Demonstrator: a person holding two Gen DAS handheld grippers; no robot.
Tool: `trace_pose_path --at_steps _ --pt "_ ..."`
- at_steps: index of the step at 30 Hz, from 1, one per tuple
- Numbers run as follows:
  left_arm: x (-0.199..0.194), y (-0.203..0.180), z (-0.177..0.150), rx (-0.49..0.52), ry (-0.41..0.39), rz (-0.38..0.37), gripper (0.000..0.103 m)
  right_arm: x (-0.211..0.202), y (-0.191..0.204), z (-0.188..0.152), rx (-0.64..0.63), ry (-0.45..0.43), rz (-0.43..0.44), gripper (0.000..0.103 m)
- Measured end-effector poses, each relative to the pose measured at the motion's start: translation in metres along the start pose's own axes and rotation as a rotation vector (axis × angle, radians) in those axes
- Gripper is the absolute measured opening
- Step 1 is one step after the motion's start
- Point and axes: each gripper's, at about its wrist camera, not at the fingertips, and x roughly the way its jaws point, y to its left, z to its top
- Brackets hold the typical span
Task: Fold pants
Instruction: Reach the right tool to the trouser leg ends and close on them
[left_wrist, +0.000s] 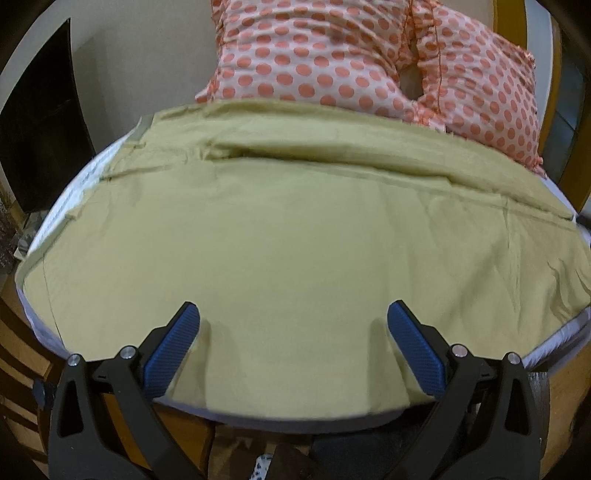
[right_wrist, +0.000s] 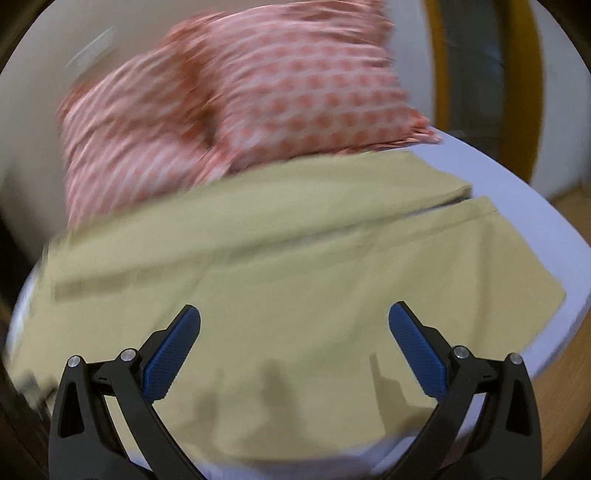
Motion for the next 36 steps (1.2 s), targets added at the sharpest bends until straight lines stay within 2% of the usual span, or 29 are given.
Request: trace_pose_path --at_steps 2,4,7,10,12,16,19,20,21,23,24,25,27,30,32,33,36 --pt "-0.004 0.000 0.011 0.000 -0.032 -0.003 0.101 0.019 -0.018 0.036 0.083 0.015 -0.051 0.102" --pt "-0.005 -0.001 0.023 -0.002 -0.053 -0.002 0.101 0.049 -0.033 0.075 0.140 0.025 -0.154 0.088" --pt "0.000 -0.001 0.040 -0.016 -0.064 -0.021 0.101 0.101 -0.049 0.120 0.223 0.096 -0.231 0.073" --pt "0.008 0.001 0.055 -0.033 -0.060 -0.041 0.101 0.149 -0.057 0.150 0.310 0.161 -0.278 0.067" --pt "0.015 0.002 0.064 -0.048 -0.056 -0.055 0.101 0.174 -0.058 0.170 0.351 0.165 -0.316 0.066" --pt "0.026 0.000 0.075 -0.053 -0.048 -0.071 0.101 0.213 -0.063 0.193 0.401 0.161 -0.423 0.066" --pt "0.034 -0.004 0.080 -0.040 -0.045 -0.074 0.101 0.242 -0.072 0.194 0.435 0.211 -0.510 0.066" --pt "0.036 -0.004 0.081 -0.040 -0.044 -0.086 0.101 0.248 -0.074 0.196 0.430 0.220 -0.531 0.063" --pt "0.038 -0.004 0.082 -0.043 -0.043 -0.104 0.101 0.250 -0.072 0.194 0.384 0.194 -0.570 0.056" --pt "0.041 -0.003 0.083 -0.062 -0.055 -0.159 0.101 0.248 -0.074 0.187 0.367 0.157 -0.548 0.045" --pt "0.041 -0.002 0.083 -0.072 -0.066 -0.172 0.101 0.245 -0.076 0.184 0.363 0.144 -0.531 0.026" --pt "0.041 -0.003 0.083 -0.076 -0.077 -0.170 0.101 0.243 -0.079 0.180 0.359 0.133 -0.506 0.014" --pt "0.041 -0.007 0.083 -0.070 -0.084 -0.167 0.101 0.238 -0.090 0.173 0.367 0.103 -0.460 0.006" --pt "0.040 -0.011 0.082 -0.073 -0.073 -0.183 0.101 0.233 -0.105 0.163 0.389 0.063 -0.386 0.002" --pt "0.035 -0.012 0.080 -0.066 -0.076 -0.188 0.101 0.227 -0.119 0.156 0.453 0.031 -0.314 0.001" --pt "0.031 -0.011 0.078 -0.061 -0.086 -0.184 0.101 0.216 -0.129 0.150 0.502 -0.008 -0.253 0.001" --pt "0.022 -0.003 0.076 -0.075 -0.111 -0.181 0.101 0.175 -0.142 0.136 0.537 -0.116 -0.103 0.001"
